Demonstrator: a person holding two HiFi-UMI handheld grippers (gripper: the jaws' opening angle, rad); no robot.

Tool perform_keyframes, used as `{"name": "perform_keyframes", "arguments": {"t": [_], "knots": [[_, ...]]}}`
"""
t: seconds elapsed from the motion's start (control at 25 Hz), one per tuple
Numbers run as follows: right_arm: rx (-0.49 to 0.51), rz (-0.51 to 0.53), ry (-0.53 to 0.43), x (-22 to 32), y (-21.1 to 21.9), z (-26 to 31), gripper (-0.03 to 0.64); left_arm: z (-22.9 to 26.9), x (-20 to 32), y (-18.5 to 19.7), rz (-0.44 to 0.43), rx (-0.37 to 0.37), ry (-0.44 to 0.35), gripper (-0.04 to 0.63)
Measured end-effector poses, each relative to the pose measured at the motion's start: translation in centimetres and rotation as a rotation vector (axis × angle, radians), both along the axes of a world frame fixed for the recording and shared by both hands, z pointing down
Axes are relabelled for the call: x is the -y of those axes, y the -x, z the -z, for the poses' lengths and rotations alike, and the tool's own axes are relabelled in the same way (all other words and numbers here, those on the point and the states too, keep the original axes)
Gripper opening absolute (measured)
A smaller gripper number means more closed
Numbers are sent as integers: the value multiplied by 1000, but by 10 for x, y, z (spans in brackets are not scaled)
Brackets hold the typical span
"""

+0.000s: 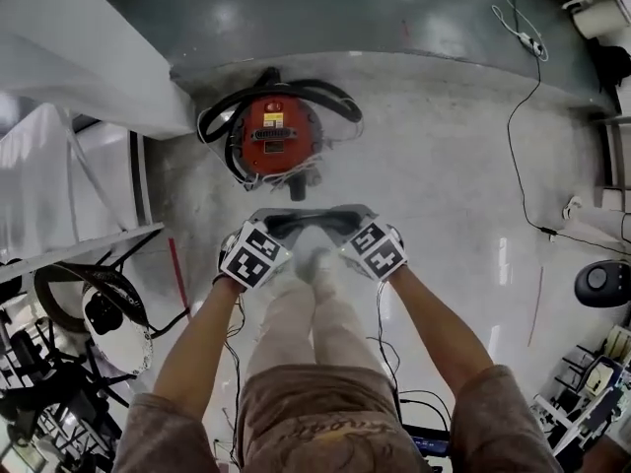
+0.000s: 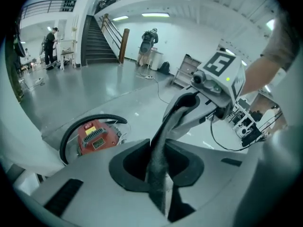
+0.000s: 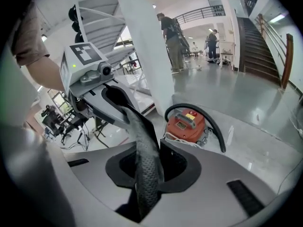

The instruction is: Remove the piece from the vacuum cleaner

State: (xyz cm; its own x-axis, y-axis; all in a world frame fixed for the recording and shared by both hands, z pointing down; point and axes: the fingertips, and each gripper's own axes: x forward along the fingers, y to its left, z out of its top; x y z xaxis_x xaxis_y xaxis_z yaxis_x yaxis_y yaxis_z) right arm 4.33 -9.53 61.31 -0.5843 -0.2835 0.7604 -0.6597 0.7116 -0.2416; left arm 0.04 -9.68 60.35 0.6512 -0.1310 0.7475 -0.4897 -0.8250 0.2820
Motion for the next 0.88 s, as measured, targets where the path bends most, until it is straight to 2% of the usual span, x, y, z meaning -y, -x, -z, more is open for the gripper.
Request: {"name": "perform_keyframes", "arguments": {"t": [0.12,0.2,0.44,0.64,0.88], "knots": [[2,-2,-76,7,0,55,58,50,4,2,0,-4,-20,60],[14,-4,-116,3,-3,89,57,85,2,-2,0,-33,-40,64],[80,-13,-218,-7,-4,175,57,171,-5,-6,-65,-89,-153,69],[126,11,-302,-9,-8,229,52,226,-3,-12,-135,-130,-249,72],[154,16,-407,-4,-10,281,52,277,-1,-17,-112,-216,-330,77]]}}
